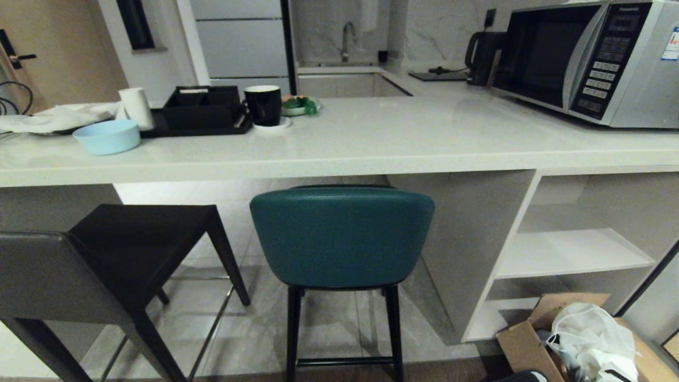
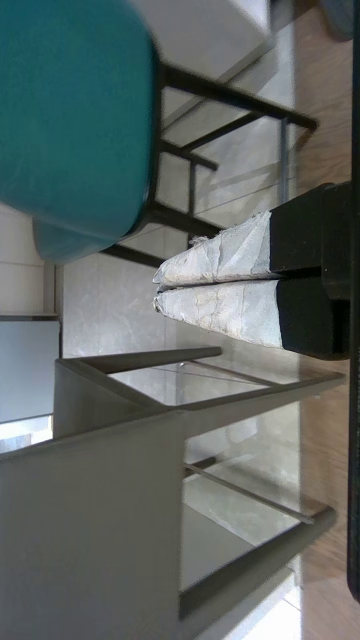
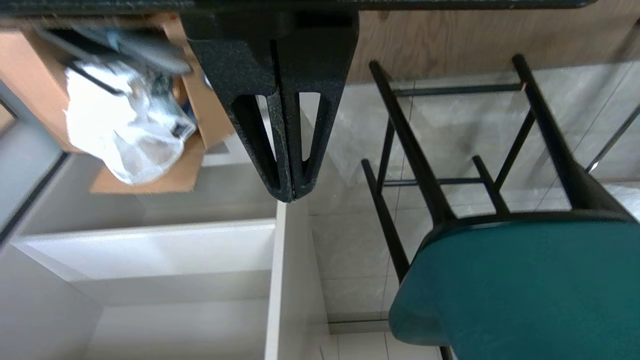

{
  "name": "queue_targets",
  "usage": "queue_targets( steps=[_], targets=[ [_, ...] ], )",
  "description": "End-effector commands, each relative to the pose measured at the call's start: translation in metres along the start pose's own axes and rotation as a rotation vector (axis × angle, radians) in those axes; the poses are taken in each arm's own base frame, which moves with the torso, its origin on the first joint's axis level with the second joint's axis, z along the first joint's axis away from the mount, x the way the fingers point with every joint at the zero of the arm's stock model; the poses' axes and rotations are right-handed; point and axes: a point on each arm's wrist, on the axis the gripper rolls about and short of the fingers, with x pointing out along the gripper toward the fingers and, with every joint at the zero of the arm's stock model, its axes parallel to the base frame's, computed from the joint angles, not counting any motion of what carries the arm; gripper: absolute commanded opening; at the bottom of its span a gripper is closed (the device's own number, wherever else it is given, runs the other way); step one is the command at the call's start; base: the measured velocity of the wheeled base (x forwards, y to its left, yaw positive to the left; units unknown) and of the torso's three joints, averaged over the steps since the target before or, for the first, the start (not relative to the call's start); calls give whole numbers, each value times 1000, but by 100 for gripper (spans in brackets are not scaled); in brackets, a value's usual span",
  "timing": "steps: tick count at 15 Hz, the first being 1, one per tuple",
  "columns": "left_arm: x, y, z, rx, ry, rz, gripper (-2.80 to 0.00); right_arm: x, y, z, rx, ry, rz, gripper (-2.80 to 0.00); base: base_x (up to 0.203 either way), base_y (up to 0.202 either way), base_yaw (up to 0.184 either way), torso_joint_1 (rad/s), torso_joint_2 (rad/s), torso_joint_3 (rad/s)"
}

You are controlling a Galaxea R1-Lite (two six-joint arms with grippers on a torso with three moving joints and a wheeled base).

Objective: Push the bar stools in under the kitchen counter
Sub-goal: Pull the blue chair out from under the dining table

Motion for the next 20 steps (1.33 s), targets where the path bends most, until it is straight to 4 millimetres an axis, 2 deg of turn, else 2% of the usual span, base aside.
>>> queue_targets(
  steps=[1, 11, 20],
  targets=[
    [1, 0, -5, 0, 17, -1, -280, 0, 0, 0, 0, 1, 0, -280, 195, 0, 1, 2, 2, 2],
    [1, 0, -5, 0, 17, 0, -280, 0, 0, 0, 0, 1, 0, -280, 190, 0, 2, 3, 3, 2],
    [1, 0, -5, 3, 20, 0, -280, 0, 0, 0, -46, 6, 9, -280, 11, 0, 0, 1, 0, 0]
  ],
)
